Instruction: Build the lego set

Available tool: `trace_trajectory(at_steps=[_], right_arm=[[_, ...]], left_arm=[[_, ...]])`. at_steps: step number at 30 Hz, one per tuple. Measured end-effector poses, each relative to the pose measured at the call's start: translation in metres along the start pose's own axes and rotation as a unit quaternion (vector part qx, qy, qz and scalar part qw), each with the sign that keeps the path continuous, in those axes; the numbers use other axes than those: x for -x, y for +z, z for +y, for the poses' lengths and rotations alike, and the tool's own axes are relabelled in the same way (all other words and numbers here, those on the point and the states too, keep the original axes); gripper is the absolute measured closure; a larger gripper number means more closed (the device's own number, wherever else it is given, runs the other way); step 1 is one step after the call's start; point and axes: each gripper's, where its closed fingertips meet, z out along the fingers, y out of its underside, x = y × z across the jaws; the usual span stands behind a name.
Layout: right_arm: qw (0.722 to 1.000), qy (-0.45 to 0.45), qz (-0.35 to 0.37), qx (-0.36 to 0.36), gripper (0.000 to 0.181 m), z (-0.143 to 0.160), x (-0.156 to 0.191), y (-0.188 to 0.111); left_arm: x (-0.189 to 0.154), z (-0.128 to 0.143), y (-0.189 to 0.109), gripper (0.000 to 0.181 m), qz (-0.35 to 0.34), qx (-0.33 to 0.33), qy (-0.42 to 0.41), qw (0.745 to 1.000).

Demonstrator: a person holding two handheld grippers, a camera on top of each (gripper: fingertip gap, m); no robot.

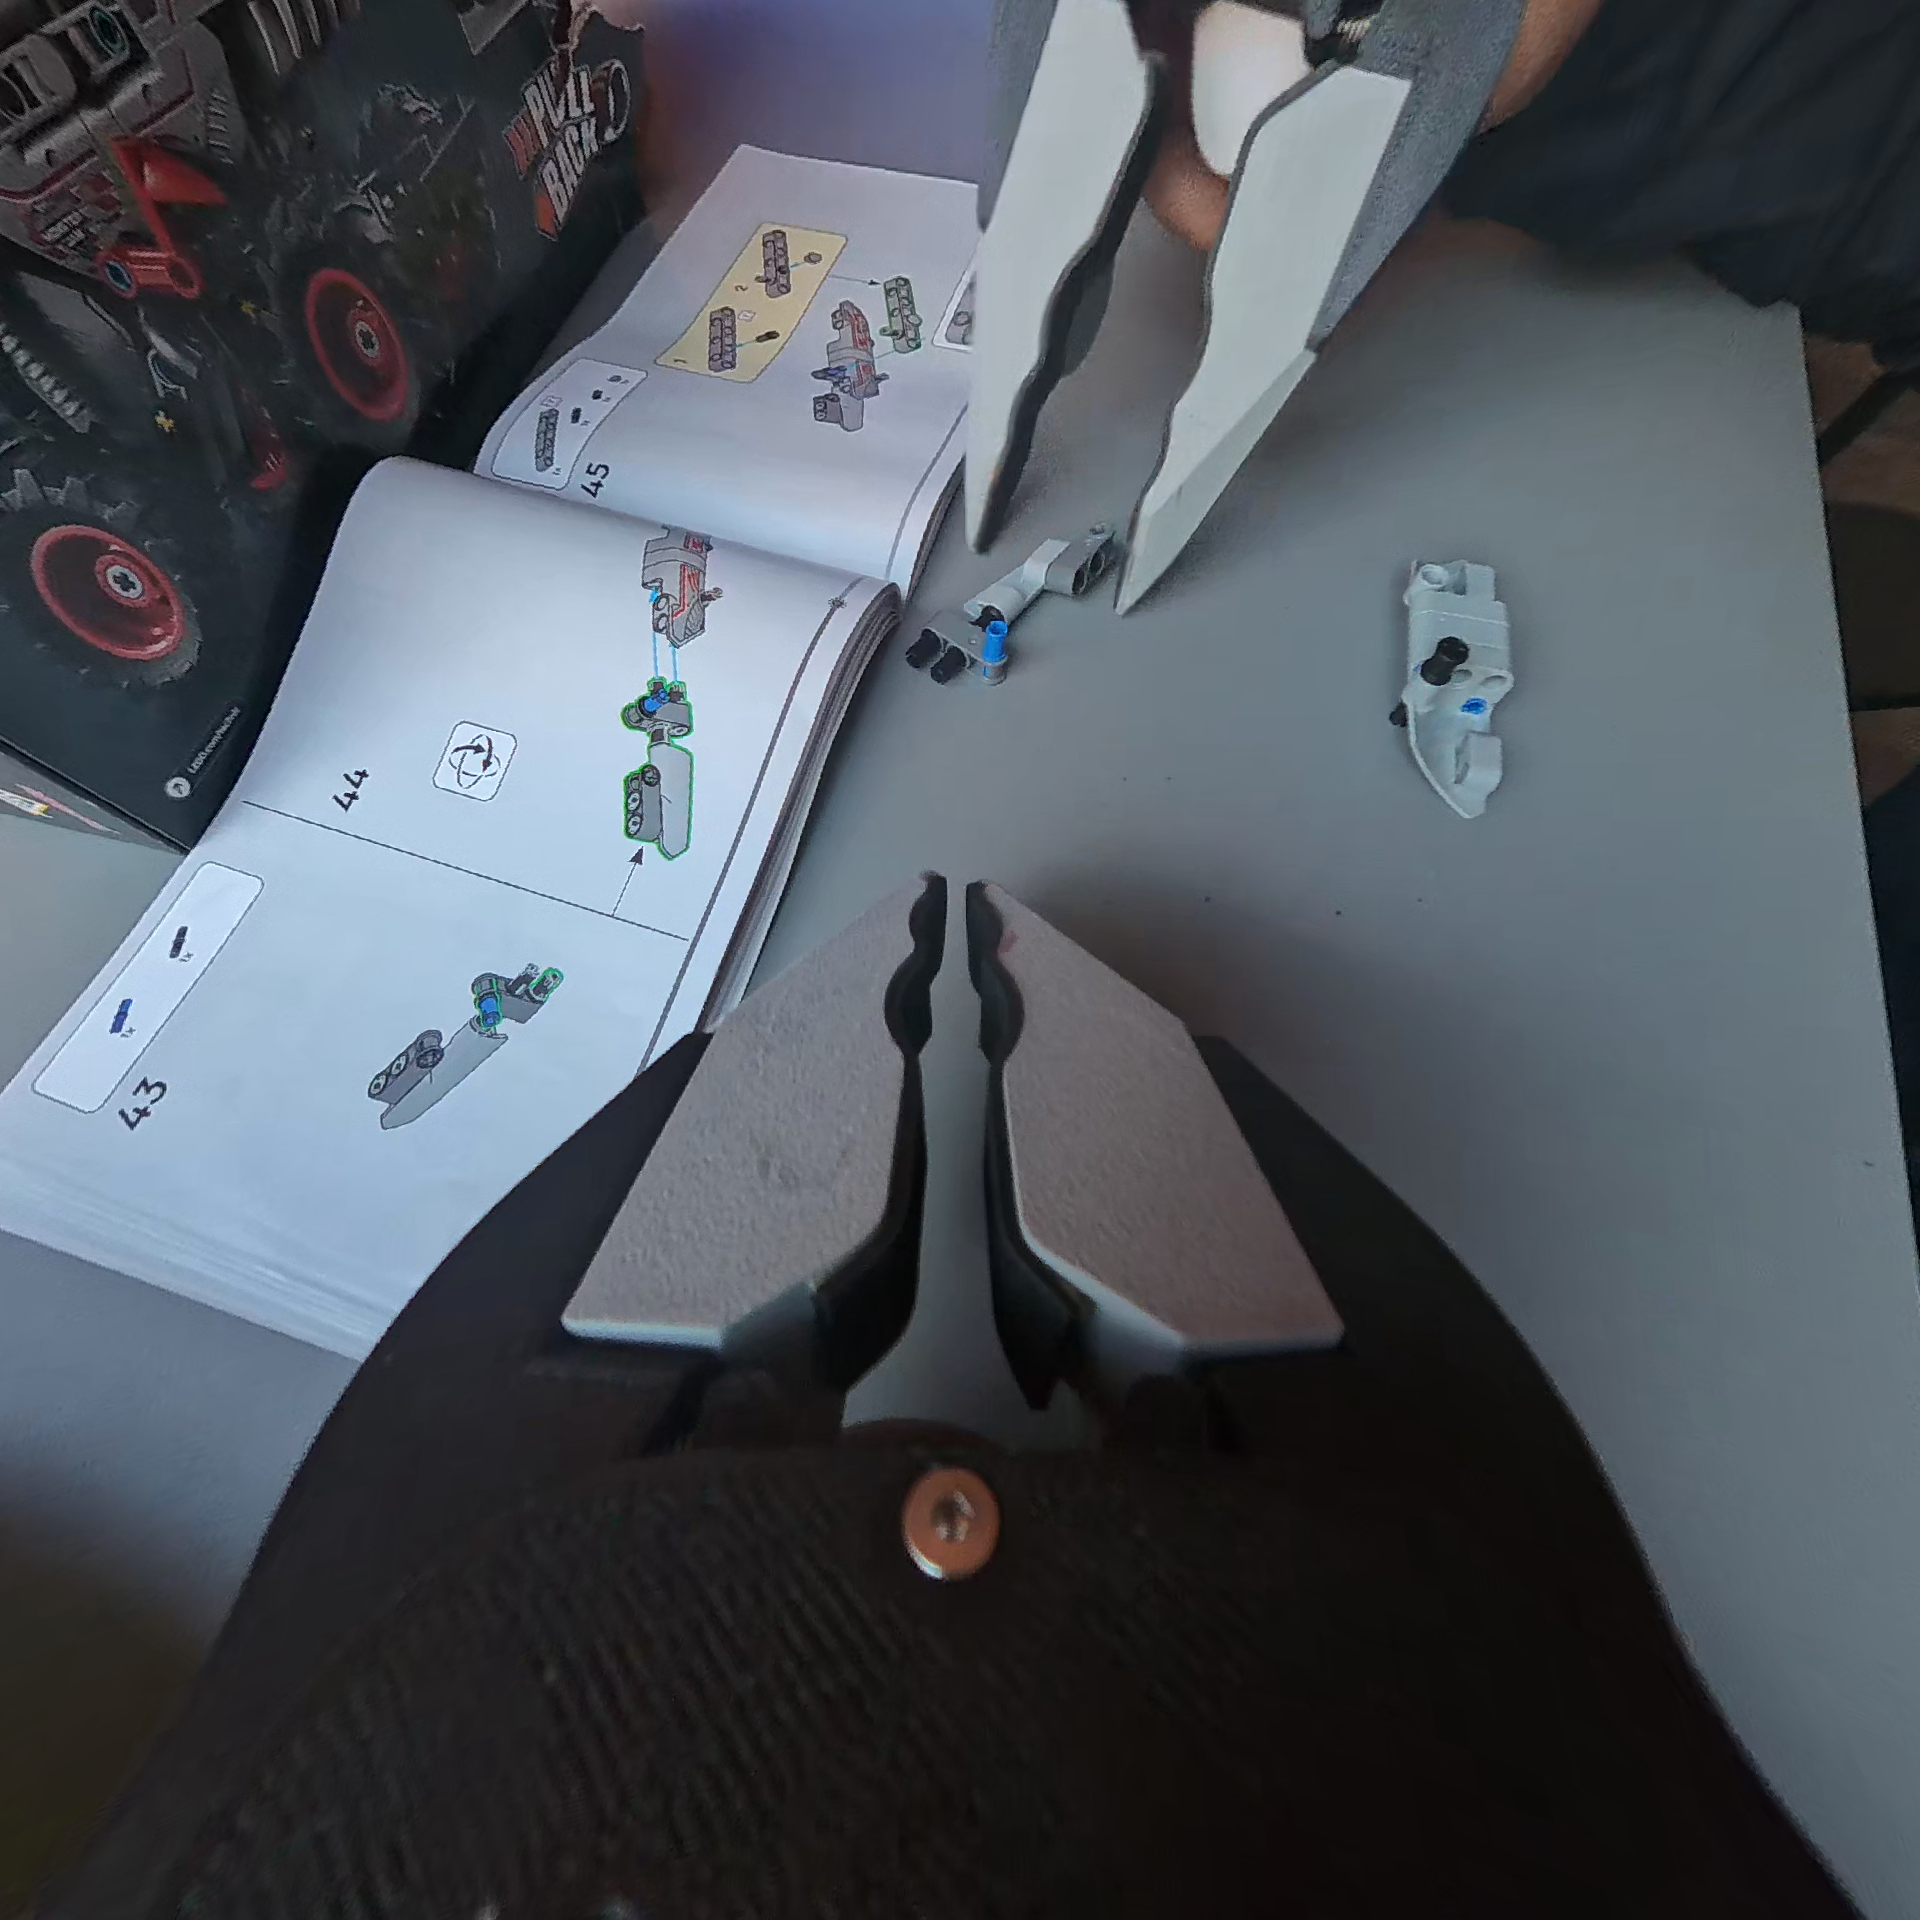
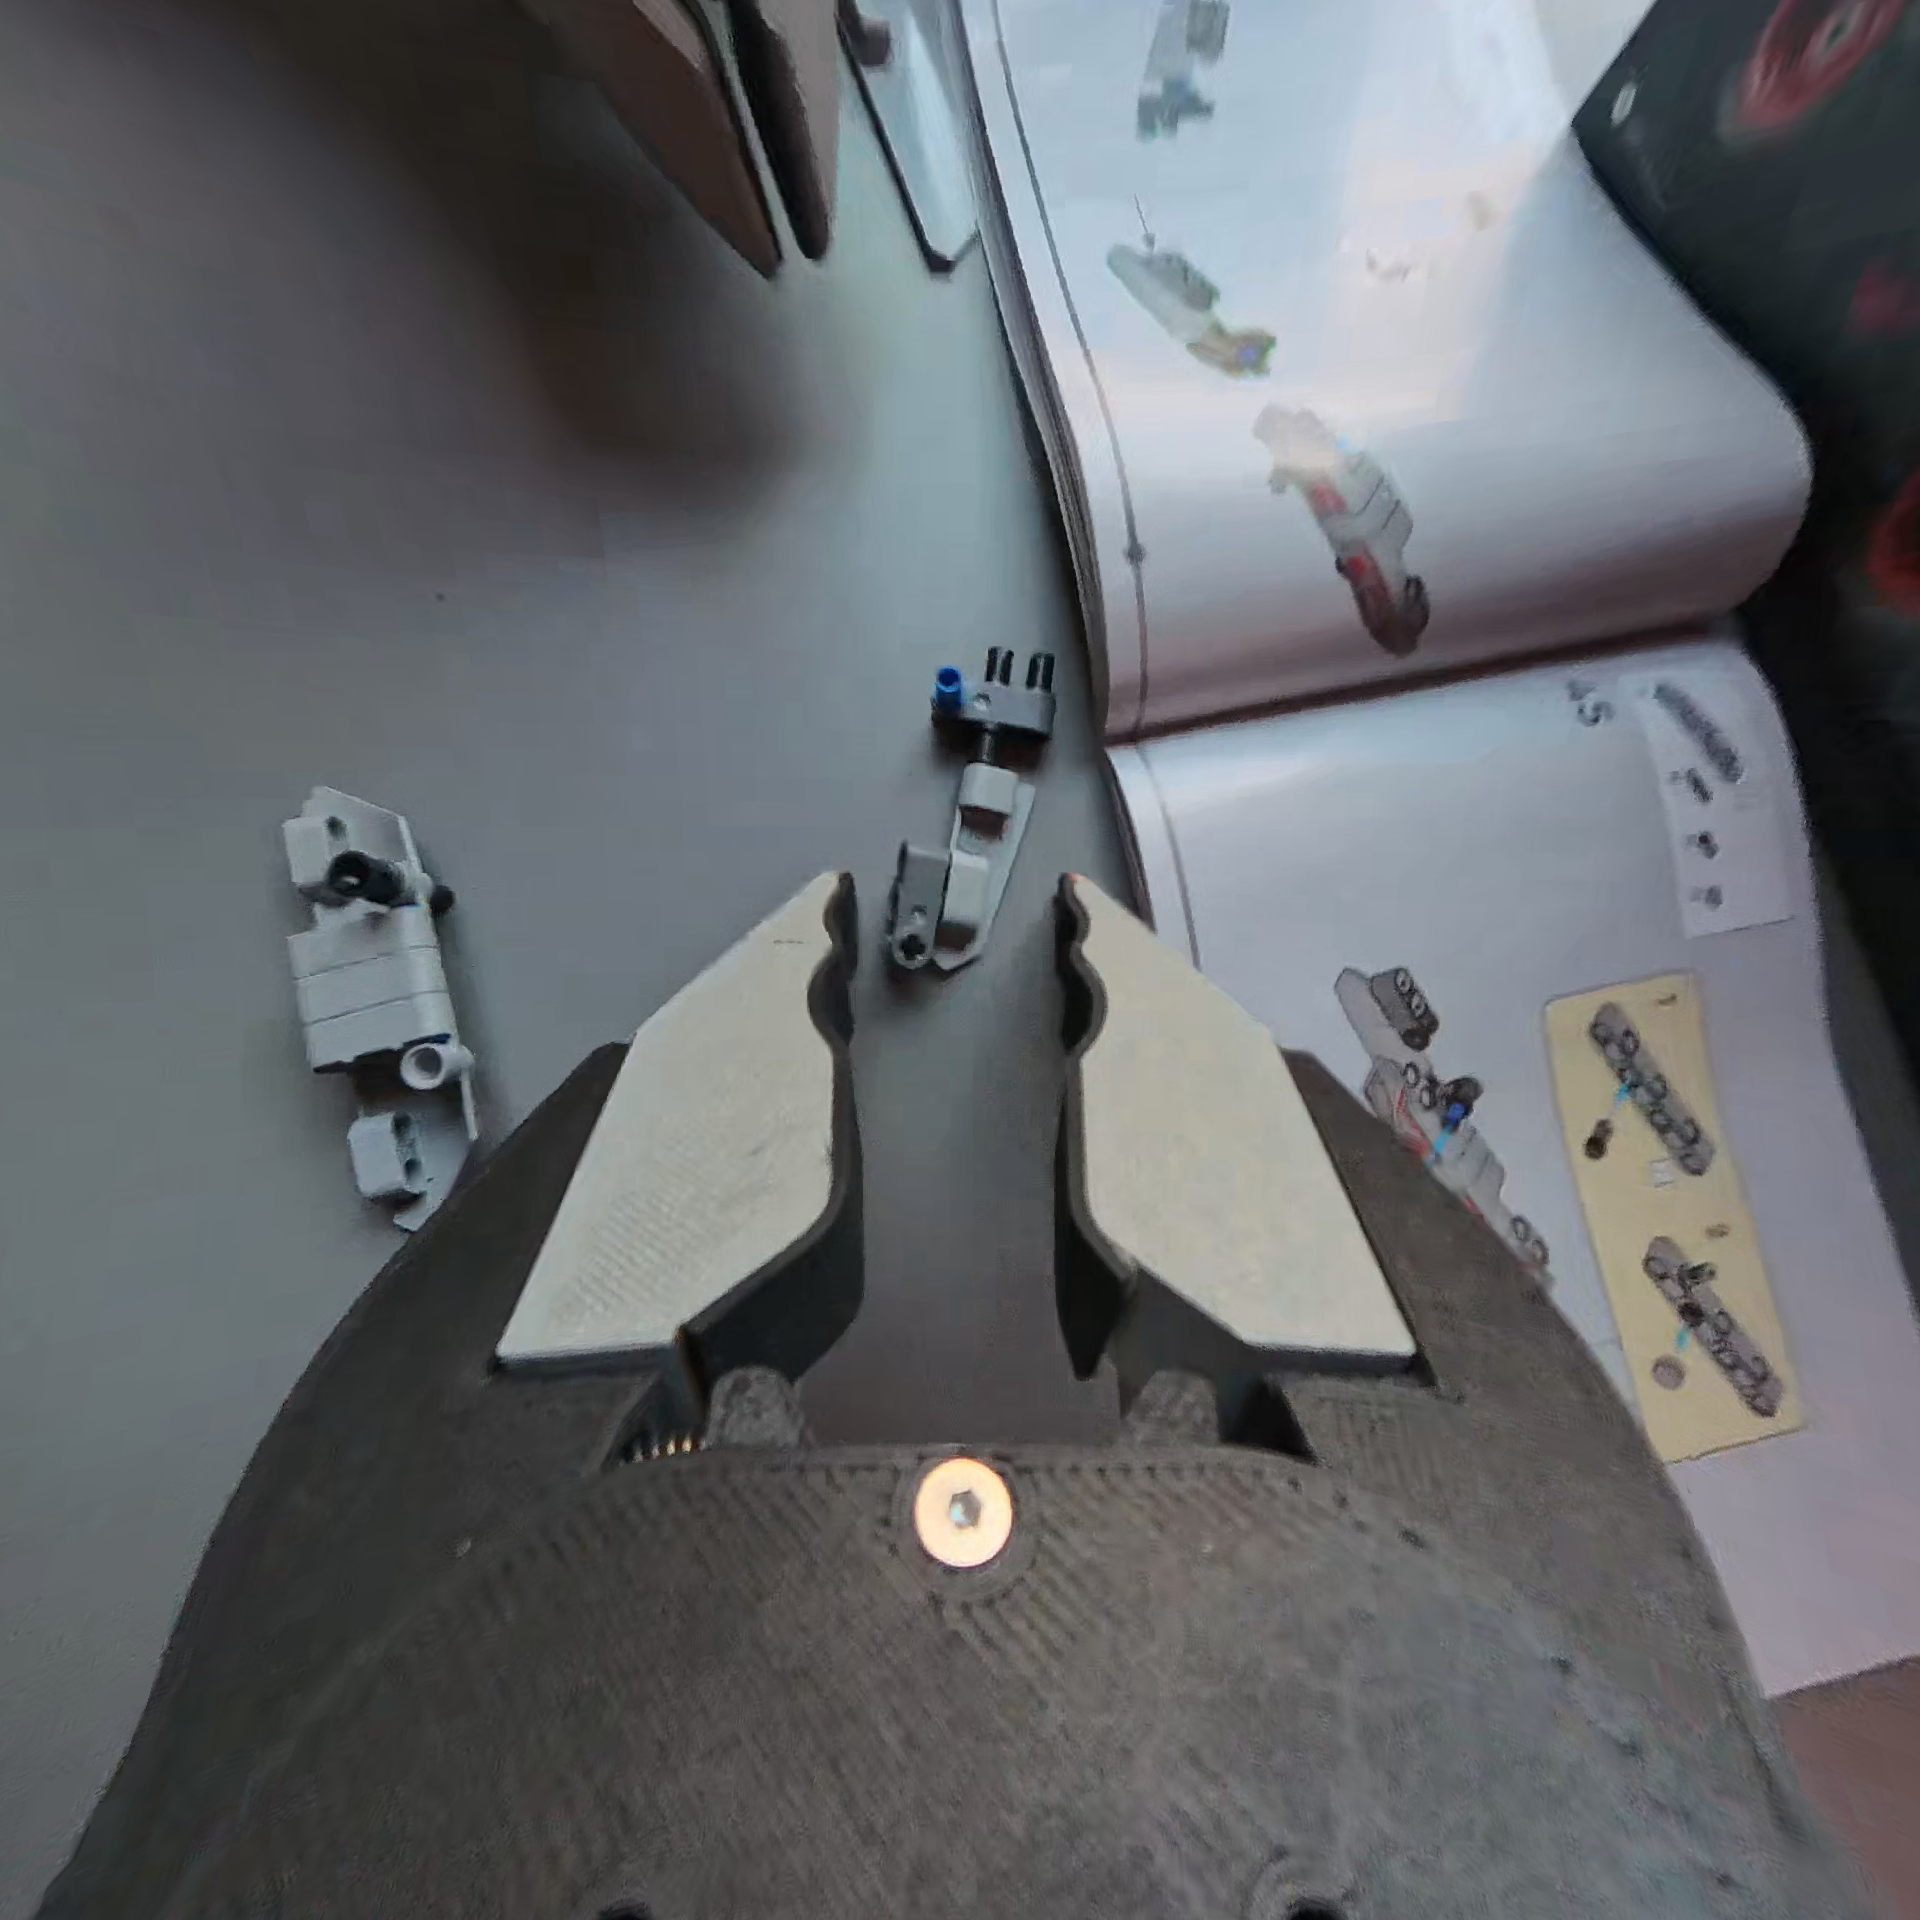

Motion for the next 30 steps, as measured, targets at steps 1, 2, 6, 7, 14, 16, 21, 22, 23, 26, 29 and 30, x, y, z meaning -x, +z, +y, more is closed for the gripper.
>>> trace_trajectory(at_steps=[1,2,6,7,14,16,21,22,23,26,29,30], right_arm=[[1.0,0.013,-0.004,-0.001,0.147,0.0,-0.001,0.001],[1.0,0.025,-0.009,-0.007,0.146,-0.001,-0.002,0.0],[0.999,0.037,-0.01,-0.011,0.165,0.001,-0.006,0.0],[1.0,0.026,-0.006,-0.007,0.165,0.001,-0.006,0.0],[0.996,-0.062,0.045,-0.053,0.167,-0.021,-0.005,-0.006],[0.987,-0.085,0.052,-0.126,0.167,-0.043,-0.001,-0.017],[0.939,-0.099,-0.011,-0.33,0.167,-0.096,0.03,-0.043],[0.933,-0.097,-0.023,-0.347,0.167,-0.101,0.034,-0.043],[0.928,-0.094,-0.03,-0.358,0.167,-0.106,0.036,-0.043],[0.919,-0.083,-0.045,-0.383,0.167,-0.116,0.041,-0.039],[0.916,-0.085,-0.052,-0.389,0.167,-0.12,0.045,-0.036],[0.914,-0.086,-0.053,-0.393,0.167,-0.122,0.045,-0.034]], left_arm=[[0.0,0.0,0.0,0.181,-0.001,0.0,-0.001,1.0],[0.0,0.0,0.0,0.181,-0.001,-0.001,-0.001,1.0],[0.0,0.001,0.001,0.179,-0.002,0.005,0.002,1.0],[-0.001,0.002,0.001,0.179,-0.001,0.007,0.003,1.0],[-0.005,0.008,0.004,0.174,0.005,0.029,0.011,1.0],[-0.003,0.005,0.003,0.17,-0.001,0.02,0.013,1.0],[-0.006,-0.038,-0.008,0.149,-0.021,-0.109,0.036,0.993],[-0.011,-0.049,-0.013,0.15,-0.016,-0.144,0.042,0.989],[-0.016,-0.058,-0.017,0.152,-0.011,-0.175,0.046,0.983],[-0.024,-0.073,-0.026,0.161,-0.006,-0.223,0.057,0.973],[-0.027,-0.072,-0.023,0.171,-0.002,-0.21,0.061,0.976],[-0.028,-0.07,-0.021,0.175,-0.002,-0.202,0.064,0.977]])
